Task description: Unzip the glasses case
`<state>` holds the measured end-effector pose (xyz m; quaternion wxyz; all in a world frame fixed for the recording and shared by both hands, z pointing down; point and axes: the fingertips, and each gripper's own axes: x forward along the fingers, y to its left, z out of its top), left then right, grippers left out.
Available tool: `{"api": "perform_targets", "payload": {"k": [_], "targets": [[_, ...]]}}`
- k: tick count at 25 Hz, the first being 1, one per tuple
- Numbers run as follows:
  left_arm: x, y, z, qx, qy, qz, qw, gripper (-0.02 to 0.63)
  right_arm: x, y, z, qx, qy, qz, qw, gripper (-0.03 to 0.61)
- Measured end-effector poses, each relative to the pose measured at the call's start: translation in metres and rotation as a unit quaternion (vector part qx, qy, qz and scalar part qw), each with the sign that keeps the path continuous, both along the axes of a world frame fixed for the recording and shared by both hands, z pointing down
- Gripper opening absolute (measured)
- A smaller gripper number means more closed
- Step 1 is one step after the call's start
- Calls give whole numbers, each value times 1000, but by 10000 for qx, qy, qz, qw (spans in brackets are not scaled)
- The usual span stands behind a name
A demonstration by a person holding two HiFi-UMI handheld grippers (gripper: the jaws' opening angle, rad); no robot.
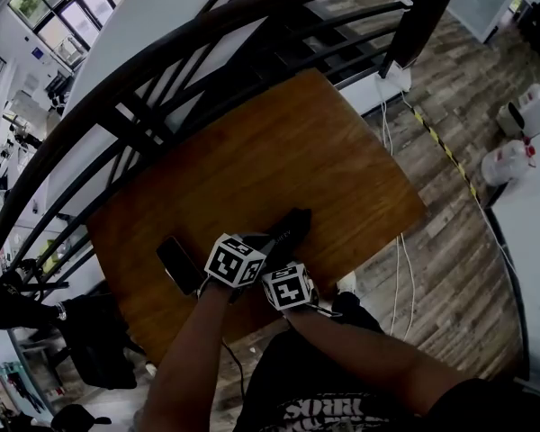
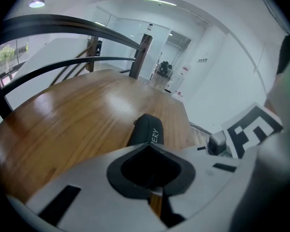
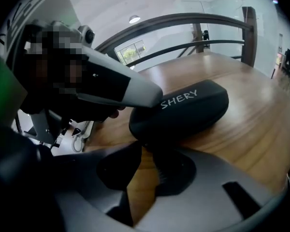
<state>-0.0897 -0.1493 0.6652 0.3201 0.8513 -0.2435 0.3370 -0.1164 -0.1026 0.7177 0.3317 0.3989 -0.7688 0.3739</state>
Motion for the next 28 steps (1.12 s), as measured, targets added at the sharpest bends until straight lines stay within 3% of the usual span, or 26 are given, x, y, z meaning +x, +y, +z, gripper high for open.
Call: {"api": "perform_targets", "payload": {"k": [7,13,21,28], "targets": [[-2,2,0,132,-137,146,9997,3,1,2,-2,340,345,-705,9963,21],[2,1,0,155,-184,210,9995,3,8,4,0,801,720,-1562,9818,17],[5,2,-3,206,-235,201,9993,3,27,-3,-4,763,748,-1459,9835,17],[4,2,-2,194,-251,192,9993,3,51,-15,-5,1026,1015,-1731,9743,17]]}}
